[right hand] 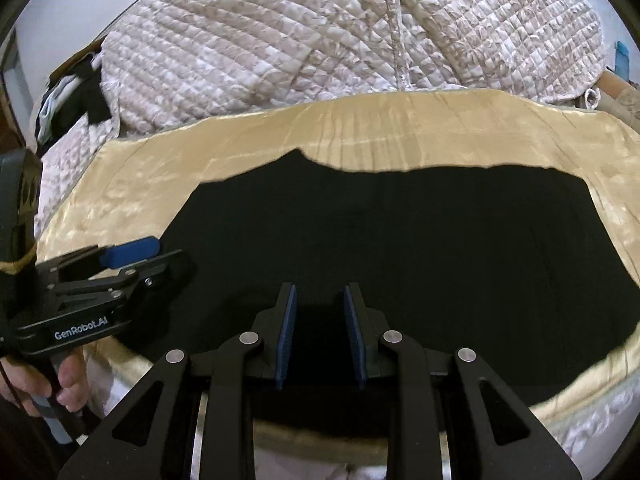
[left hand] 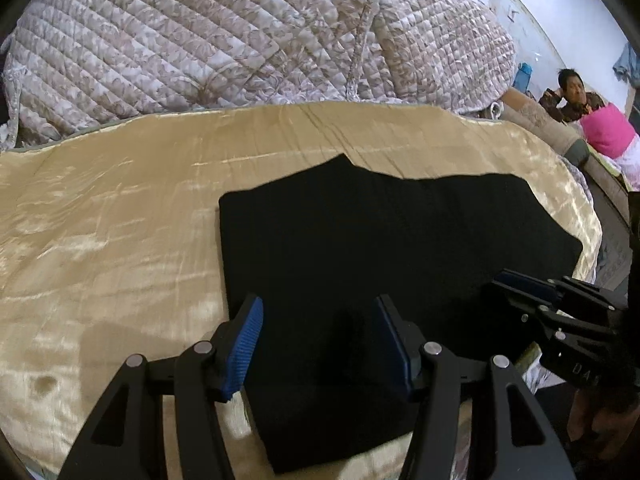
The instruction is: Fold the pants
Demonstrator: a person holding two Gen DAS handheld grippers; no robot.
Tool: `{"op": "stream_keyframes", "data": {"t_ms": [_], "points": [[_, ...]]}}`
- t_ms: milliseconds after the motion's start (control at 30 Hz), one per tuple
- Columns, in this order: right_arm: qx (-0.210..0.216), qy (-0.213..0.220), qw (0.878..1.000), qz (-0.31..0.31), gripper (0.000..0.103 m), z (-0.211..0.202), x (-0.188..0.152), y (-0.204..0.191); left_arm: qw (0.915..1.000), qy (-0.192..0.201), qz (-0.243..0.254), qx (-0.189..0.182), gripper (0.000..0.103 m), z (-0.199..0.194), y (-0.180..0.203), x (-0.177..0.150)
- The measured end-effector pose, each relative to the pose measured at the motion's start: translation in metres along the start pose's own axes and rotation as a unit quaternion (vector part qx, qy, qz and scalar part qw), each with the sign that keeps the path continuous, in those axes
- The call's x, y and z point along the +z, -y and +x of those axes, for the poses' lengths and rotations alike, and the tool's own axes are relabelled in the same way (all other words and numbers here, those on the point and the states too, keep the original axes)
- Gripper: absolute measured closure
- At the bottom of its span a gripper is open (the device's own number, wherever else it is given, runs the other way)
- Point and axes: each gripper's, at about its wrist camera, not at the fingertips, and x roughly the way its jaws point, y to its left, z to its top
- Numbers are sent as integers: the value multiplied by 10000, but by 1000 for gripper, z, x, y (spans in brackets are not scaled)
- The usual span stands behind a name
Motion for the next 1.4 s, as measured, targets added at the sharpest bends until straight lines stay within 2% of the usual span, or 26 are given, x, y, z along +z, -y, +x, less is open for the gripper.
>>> {"op": "stream_keyframes", "data": {"t_ms": [133,267,433,533,633,733,900,1033,1200,1400], "points": [[-89,-138,9997,-185,76,6,-12,-5,10000,-8,38,54,43,-4,2,-12],[-49,-122,9997,-224,76,8,-16,-2,9995,58,257,157,43,-3,7,-17],[-134,-84,9990,-413,75,8,-19,-6,9995,103,258,162,43,-3,9,-18],[-108,-52,9995,-295,76,5,-20,0,9993,145,305,171,43,-3,9,-19],[-357,-34,9993,-117,75,2,-22,13,9993,151,296,164,43,-3,8,-19],[-249,0,9995,174,76,-3,-21,23,9994,137,285,170,43,-4,8,-19],[-149,267,9995,115,76,-15,-16,18,9996,232,169,80,43,-13,5,-18],[-262,-100,9996,38,76,0,-19,17,9996,103,248,52,43,-7,8,-21],[-418,152,9988,207,76,-11,-15,24,9997,170,198,28,43,-13,6,-18],[-211,161,9995,184,77,-10,-13,20,9998,151,88,115,43,-11,1,-16]]}}
